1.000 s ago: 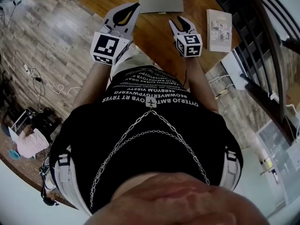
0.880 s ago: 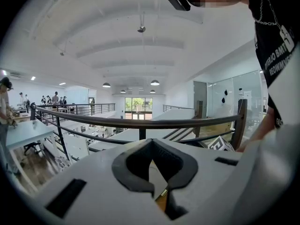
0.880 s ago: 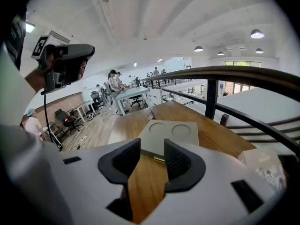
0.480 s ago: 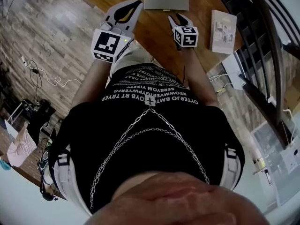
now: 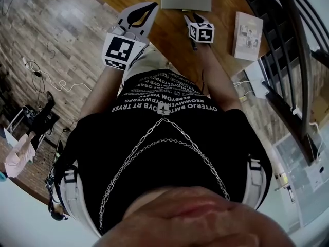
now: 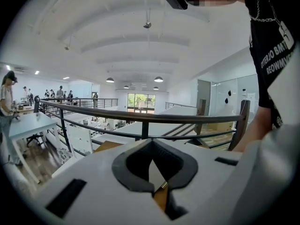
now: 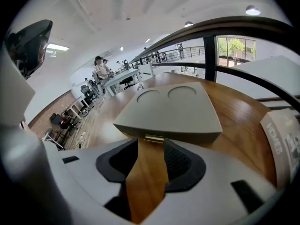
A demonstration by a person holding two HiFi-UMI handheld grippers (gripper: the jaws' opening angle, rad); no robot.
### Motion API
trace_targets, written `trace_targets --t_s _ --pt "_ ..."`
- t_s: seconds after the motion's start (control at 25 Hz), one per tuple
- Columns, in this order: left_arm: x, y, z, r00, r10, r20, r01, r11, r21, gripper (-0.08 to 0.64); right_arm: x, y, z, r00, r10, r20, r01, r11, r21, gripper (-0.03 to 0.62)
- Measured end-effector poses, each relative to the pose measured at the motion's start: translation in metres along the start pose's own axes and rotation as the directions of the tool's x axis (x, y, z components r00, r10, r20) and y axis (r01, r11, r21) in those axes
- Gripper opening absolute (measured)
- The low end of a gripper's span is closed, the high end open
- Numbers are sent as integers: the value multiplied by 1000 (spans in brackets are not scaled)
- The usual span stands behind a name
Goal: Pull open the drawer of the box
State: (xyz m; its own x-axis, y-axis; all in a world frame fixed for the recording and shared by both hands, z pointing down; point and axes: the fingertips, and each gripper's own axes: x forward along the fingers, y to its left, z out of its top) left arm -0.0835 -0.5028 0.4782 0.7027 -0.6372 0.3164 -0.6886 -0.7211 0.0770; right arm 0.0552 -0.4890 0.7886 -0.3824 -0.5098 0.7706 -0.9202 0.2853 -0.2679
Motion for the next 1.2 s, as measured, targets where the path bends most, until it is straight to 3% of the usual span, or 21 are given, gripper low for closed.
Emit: trace_targets --t_s 0.8,1.2 --pt "-4 8 -12 1000 4 -18 -4 1000 -17 5 39 -13 -6 993 -46 -107 57 993 105 173" --pt "-23 6 -16 1000 9 -23 -9 1000 -12 5 39 -8 -9 992 -70 -101 82 990 114 160"
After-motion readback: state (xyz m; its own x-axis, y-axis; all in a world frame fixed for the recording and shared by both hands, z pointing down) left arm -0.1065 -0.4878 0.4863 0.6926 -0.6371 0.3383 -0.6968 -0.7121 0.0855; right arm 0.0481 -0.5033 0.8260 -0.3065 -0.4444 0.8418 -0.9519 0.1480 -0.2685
